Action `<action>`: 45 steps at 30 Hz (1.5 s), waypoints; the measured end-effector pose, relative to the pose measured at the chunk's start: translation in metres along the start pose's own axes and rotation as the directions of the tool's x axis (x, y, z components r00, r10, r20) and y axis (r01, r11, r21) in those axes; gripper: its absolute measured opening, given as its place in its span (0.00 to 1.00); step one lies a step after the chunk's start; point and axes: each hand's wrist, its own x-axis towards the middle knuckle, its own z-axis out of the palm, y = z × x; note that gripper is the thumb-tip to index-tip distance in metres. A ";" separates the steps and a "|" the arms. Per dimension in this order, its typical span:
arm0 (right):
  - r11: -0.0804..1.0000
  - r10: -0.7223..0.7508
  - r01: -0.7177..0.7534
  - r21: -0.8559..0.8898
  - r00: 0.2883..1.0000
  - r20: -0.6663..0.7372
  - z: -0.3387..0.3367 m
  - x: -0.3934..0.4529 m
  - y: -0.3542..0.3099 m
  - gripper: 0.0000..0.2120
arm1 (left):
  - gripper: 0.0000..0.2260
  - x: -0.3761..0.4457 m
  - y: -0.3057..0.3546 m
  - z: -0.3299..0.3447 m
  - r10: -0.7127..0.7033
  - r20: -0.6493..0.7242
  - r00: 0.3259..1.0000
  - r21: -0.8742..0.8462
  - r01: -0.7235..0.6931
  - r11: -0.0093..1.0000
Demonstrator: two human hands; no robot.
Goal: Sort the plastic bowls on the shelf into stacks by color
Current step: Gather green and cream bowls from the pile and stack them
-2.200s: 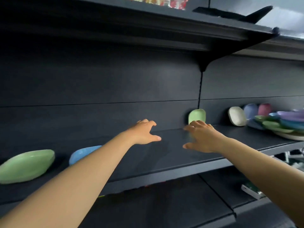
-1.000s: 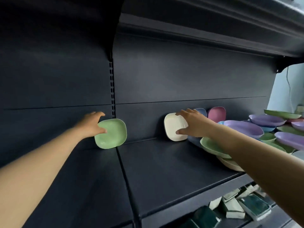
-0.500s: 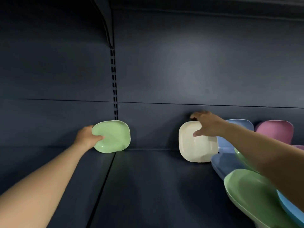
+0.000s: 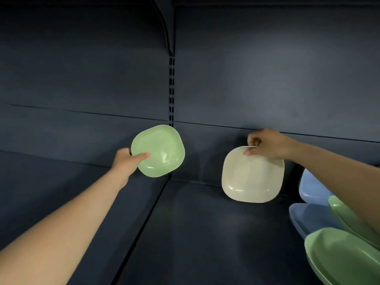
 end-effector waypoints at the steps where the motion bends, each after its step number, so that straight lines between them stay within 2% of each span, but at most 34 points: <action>1: 1.000 -0.005 0.006 0.025 1.000 -0.019 0.000 0.003 -0.011 0.12 | 0.10 -0.002 0.004 -0.007 -0.005 0.007 1.000 -0.015 0.005 1.000; 5: 0.994 0.005 0.002 0.105 0.998 -0.069 0.005 0.014 -0.063 0.08 | 0.07 -0.011 0.018 -0.047 0.016 0.014 1.000 -0.089 -0.015 0.996; 14: 0.944 0.015 -0.017 0.329 1.000 0.007 0.033 0.019 -0.219 0.06 | 0.07 -0.004 0.013 -0.206 0.027 -0.083 0.996 -0.128 -0.037 0.991; 18: 0.878 0.060 -0.071 0.474 0.997 0.038 0.050 0.017 -0.303 0.10 | 0.09 0.007 0.001 -0.293 0.008 -0.097 0.995 -0.170 -0.024 0.985; 22: 0.821 0.078 -0.087 0.564 0.996 0.040 0.073 0.018 -0.393 0.09 | 0.05 0.020 -0.016 -0.382 -0.002 -0.082 0.997 -0.169 -0.011 0.986; 26: 0.746 0.119 -0.103 0.658 0.993 0.021 0.101 0.020 -0.478 0.09 | 0.06 0.030 -0.032 -0.463 -0.014 -0.094 0.995 -0.147 0.000 0.989; 31: 0.654 0.184 -0.143 0.743 0.983 0.027 0.127 0.034 -0.553 0.10 | 0.06 0.047 -0.043 -0.552 -0.028 -0.132 0.991 -0.105 0.014 0.994; 40: 0.516 0.261 -0.148 0.844 0.965 0.010 0.154 0.099 -0.645 0.09 | 0.07 0.103 -0.058 -0.641 -0.012 -0.185 0.983 -0.100 -0.007 0.995; 45: 0.455 0.269 -0.103 0.885 0.963 -0.027 0.181 0.150 -0.694 0.14 | 0.06 0.150 -0.072 -0.677 -0.016 -0.205 0.979 -0.065 0.002 0.998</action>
